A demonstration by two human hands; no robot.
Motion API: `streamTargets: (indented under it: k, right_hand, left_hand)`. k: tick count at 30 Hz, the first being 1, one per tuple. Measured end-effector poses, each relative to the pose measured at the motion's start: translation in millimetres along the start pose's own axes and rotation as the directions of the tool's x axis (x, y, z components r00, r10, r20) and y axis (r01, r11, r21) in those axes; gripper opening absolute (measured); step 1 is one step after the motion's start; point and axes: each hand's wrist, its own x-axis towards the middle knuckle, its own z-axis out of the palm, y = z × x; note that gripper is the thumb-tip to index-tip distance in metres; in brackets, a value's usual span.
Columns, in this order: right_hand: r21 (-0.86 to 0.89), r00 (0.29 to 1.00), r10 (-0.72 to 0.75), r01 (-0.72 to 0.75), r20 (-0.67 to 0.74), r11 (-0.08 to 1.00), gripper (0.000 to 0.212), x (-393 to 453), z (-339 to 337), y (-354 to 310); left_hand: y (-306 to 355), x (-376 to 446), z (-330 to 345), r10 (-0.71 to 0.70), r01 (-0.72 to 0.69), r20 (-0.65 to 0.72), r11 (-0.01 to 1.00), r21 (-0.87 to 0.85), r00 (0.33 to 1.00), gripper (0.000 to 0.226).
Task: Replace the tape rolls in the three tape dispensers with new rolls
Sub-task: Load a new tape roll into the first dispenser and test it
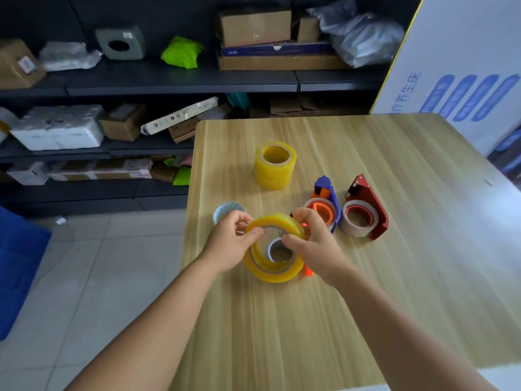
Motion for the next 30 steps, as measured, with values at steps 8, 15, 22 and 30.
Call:
streamTargets:
  k: [8,15,22,30]
  right_hand:
    - [-0.421,0.997,0.036,-0.002,0.074,0.907,0.113,3.3,-3.1,30.7]
    - [-0.422,0.943,0.022,0.128,0.333,0.897,0.146,5.3,-19.7,41.3]
    - [-0.562,0.919,0.138,0.102,0.37,0.821,0.122,-1.4,-47.5,27.4]
    - [-0.662,0.929,0.166,0.102,0.33,0.742,0.105,1.7,-46.6,35.7]
  left_hand:
    - [-9.1,6.3,16.5,-0.184,0.207,-0.116,0.949,0.24,0.976,0.027]
    - [-9.9,12.9,29.8,-0.272,0.267,-0.02,0.925,0.272,0.962,0.029]
    - [-4.8,15.6,40.3,-0.298,0.28,0.006,0.903,0.326,0.954,0.027]
    - [3.5,18.5,45.1,-0.267,0.236,-0.007,0.839,0.49,0.964,0.029]
